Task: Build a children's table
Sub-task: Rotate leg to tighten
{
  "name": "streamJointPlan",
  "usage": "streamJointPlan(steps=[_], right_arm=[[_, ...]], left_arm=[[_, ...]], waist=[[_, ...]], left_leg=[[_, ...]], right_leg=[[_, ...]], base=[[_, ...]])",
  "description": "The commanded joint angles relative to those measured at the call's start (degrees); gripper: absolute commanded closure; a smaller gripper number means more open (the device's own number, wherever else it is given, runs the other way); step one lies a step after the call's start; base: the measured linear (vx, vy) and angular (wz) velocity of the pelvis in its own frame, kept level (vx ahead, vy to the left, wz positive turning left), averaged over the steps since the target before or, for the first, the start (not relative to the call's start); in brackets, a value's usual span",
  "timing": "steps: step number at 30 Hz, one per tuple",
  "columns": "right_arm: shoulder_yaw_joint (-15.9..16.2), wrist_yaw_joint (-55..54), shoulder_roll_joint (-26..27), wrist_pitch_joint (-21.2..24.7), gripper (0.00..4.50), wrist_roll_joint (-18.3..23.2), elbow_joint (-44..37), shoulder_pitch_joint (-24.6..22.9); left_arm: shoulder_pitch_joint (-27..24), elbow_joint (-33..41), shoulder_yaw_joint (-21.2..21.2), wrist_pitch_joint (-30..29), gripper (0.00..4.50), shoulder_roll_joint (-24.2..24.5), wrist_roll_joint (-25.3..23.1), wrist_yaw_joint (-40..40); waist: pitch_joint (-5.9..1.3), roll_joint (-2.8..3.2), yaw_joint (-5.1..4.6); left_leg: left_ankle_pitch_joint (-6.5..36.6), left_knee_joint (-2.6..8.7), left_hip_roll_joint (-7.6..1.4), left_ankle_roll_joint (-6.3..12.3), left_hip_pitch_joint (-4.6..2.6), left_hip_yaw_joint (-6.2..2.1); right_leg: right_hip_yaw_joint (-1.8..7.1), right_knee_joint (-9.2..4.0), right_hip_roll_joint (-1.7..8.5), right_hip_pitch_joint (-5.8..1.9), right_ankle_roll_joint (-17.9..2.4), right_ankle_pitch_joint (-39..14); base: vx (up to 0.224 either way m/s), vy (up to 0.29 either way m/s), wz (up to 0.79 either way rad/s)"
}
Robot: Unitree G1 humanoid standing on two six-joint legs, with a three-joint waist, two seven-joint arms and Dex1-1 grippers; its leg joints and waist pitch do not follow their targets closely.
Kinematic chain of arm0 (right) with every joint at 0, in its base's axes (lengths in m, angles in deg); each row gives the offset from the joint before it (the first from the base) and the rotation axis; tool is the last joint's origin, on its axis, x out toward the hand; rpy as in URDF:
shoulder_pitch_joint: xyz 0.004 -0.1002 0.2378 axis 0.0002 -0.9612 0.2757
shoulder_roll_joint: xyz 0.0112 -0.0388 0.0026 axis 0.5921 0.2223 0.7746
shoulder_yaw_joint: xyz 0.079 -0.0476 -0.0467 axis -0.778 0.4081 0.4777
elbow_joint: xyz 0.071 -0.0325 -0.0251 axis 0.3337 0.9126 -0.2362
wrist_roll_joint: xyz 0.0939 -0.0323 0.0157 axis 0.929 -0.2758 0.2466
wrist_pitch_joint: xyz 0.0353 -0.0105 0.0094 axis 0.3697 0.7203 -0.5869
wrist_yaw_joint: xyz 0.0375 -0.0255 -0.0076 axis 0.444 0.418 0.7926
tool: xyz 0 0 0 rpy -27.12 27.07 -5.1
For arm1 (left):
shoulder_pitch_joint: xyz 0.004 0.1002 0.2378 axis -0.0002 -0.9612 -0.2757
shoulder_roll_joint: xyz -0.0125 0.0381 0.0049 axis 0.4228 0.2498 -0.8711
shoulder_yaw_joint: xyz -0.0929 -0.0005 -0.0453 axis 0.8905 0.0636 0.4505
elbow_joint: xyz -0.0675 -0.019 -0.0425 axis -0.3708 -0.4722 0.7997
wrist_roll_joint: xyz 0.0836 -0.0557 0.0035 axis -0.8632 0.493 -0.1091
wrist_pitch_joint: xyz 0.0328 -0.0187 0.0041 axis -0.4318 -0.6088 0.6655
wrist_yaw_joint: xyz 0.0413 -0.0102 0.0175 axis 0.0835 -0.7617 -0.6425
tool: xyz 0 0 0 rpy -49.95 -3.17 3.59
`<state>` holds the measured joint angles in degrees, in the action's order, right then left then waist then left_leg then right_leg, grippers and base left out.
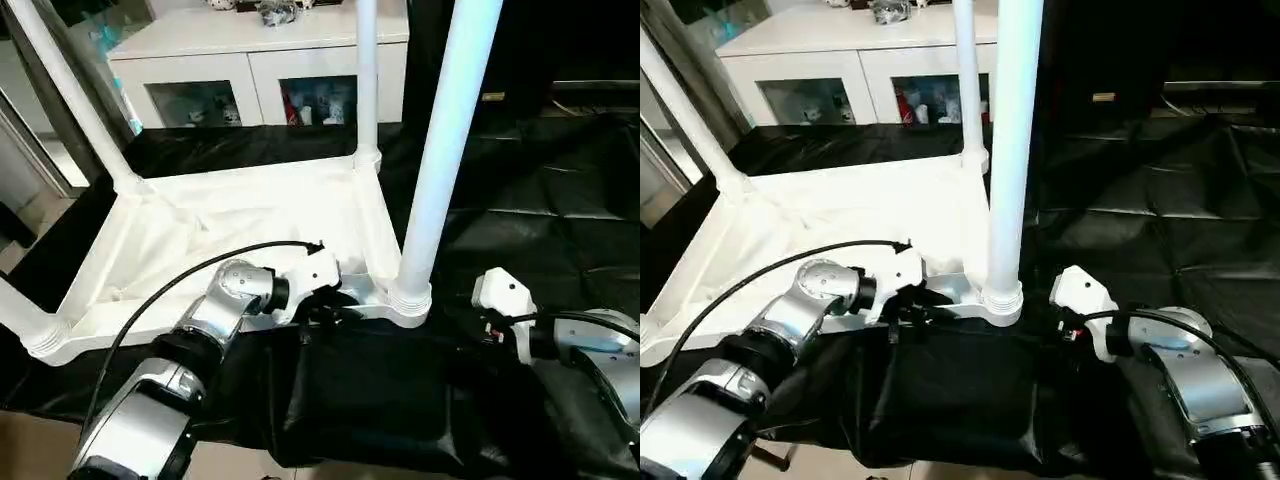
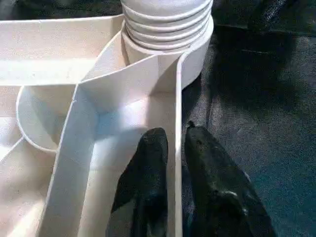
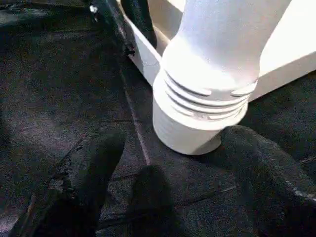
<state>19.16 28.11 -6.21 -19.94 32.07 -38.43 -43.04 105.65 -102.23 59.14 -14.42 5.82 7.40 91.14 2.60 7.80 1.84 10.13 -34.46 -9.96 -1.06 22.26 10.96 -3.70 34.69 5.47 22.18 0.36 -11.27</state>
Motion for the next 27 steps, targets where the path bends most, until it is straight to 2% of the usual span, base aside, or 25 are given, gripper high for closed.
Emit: streamJointPlan(steps=[1, 6, 10, 14, 16, 18, 19, 21, 23, 27], right_arm=[[-0.13, 0.72, -0.62, -0.38, 0.80, 0.56, -1.60, -0.42], [-0.48, 0.92, -0.76, -0.31, 0.80, 0.99, -1.77, -0.26], [-1.12, 1.10, -0.39, 0.44, 0.80, 2.14, -1.77, 0.18], [-4.85, -2.60, 3.83, 3.49, 0.52, 6.60, -0.20, 3.37], [-4.53, -2.75, 4.41, 2.78, 0.42, 6.58, -0.07, 3.92], [-4.03, -3.30, 4.82, 1.75, 0.13, 5.77, 0.23, 4.17], [-3.41, -4.80, 5.62, 0.42, 0.07, 4.34, 1.20, 4.79], [-1.59, -5.93, 6.75, -1.20, 0.03, 2.08, 2.45, 5.66], [-0.28, -4.96, 7.07, -1.28, 0.03, 1.41, 2.47, 5.59], [0.98, -4.97, 7.36, -1.48, 0.03, 0.33, 3.20, 6.05]], left_arm=[[0.80, -1.93, 0.65, 0.58, 4.08, 1.30, -0.43, -0.15], [1.31, -3.36, 1.04, 0.76, 4.44, 0.84, 0.01, 0.19], [1.44, -4.33, 0.76, 0.89, 4.44, 0.92, -0.05, 0.53], [0.35, -3.62, 0.35, 1.22, 4.50, 1.48, 0.04, 2.05], [-0.16, -2.85, 0.55, 1.12, 4.50, 1.46, 0.60, 2.71], [-0.58, -2.12, 0.72, 0.88, 4.50, 1.37, 1.08, 3.12], [-1.34, -0.76, 0.84, 0.45, 4.50, 1.25, 1.70, 3.77], [-2.83, 1.98, 0.69, -0.26, 4.50, 1.08, 2.32, 4.50], [-3.39, 2.72, 0.40, -0.16, 4.50, 1.03, 2.19, 4.49], [-3.74, 3.10, 0.37, -0.21, 4.50, 0.83, 2.05, 4.28]], waist=[[-3.31, -2.21, 0.04], [-3.26, -2.28, 0.01], [-3.17, -2.33, -0.04], [-3.28, -2.38, -0.05], [-3.42, -2.30, -0.09], [-3.48, -2.25, 0.09], [-3.62, -2.48, 0.21], [-3.80, -2.41, 0.29], [-3.78, -2.48, 0.43], [-3.75, -2.54, 0.58]], left_leg=[[14.85, 3.89, -2.63, 6.23, -0.56, -1.52], [15.14, 3.91, -2.58, 6.11, -0.55, -1.51], [15.68, 4.03, -2.66, 5.97, -0.61, -1.55], [14.82, 4.03, -2.62, 6.16, -0.54, -1.56], [14.18, 3.98, -2.64, 6.00, -0.48, -1.57], [13.43, 3.96, -2.83, 6.07, -0.62, -1.50], [12.50, 3.91, -2.84, 6.18, -0.56, -1.44], [10.37, 3.69, -2.67, 6.97, -0.32, -1.34], [9.51, 3.54, -2.62, 7.74, -0.22, -1.25], [9.76, 3.58, -2.66, 7.78, -0.31, -1.26]], right_leg=[[1.78, -5.54, 3.08, -2.23, -11.46, -18.95], [1.76, -5.65, 3.07, -2.21, -11.19, -19.98], [1.82, -5.74, 3.13, -2.14, -11.04, -20.96], [1.74, -5.59, 3.14, -2.14, -11.54, -19.79], [1.76, -5.43, 3.17, -2.17, -11.73, -18.97], [1.90, -5.29, 3.22, -2.07, -12.21, -17.24], [1.91, -5.11, 3.25, -2.14, -12.61, -15.47], [1.80, -4.71, 3.26, -2.30, -13.35, -12.13], [1.73, -4.63, 3.26, -2.33, -13.33, -11.70], [1.73, -4.65, 3.17, -2.28, -12.99, -12.79]], base=[[0.000, 0.000, 0.00], [0.000, 0.000, 0.00], [0.000, 0.000, 0.00], [0.000, 0.000, 0.00], [0.000, 0.000, 0.00], [0.000, 0.000, 0.00], [0.000, 0.000, 0.00], [0.000, 0.000, 0.00], [0.000, 0.000, 0.00], [0.000, 0.000, 0.00]])
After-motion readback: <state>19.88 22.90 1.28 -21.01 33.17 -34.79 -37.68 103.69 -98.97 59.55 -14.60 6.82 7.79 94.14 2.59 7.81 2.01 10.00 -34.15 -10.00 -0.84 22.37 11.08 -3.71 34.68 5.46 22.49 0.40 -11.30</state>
